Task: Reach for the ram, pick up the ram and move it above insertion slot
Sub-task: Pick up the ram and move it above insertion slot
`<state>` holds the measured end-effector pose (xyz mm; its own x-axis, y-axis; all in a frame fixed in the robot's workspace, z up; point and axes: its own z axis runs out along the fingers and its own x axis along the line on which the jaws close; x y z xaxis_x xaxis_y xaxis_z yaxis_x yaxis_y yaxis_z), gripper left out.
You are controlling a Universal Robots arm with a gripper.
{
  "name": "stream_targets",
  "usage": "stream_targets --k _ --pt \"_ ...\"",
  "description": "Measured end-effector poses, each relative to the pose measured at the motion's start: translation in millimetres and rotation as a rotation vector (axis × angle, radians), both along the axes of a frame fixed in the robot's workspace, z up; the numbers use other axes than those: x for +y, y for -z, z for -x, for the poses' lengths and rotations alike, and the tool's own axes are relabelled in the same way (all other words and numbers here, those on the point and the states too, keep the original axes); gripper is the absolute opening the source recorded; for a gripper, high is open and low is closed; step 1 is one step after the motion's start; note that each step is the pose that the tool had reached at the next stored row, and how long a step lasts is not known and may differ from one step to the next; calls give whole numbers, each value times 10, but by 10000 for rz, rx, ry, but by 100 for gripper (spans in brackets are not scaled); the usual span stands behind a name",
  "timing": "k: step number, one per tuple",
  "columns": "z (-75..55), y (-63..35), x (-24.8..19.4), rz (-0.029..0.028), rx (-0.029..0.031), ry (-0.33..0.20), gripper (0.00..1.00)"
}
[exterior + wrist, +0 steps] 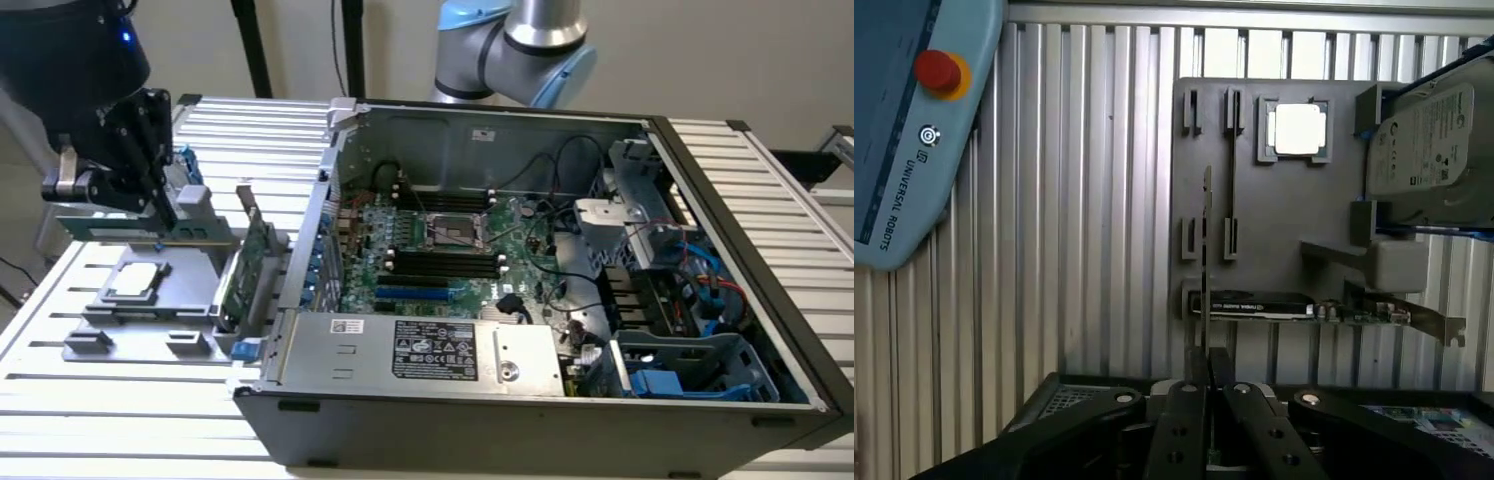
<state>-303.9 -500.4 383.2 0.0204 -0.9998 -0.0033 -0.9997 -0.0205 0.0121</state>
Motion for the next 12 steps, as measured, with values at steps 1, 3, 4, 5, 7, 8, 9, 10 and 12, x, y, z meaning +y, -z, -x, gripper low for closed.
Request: stream_targets --k 1,3,4,5,7,8,9,10,12 --pt "-21 -16 7 -1 1 0 12" --pt "-64 -31 27 -3 2 1 12" --pt "-84 -35 38 -4 2 0 12" --pt "-105 -36 49 -9 2 1 12" --pt "-150 -37 70 -21 2 1 12" --pt "-173 -37 80 -28 2 1 12" --pt "-196 -37 90 -35 1 1 12" --pt "-222 -37 102 -40 3 1 12" --pt "-267 -38 122 -53 3 1 12"
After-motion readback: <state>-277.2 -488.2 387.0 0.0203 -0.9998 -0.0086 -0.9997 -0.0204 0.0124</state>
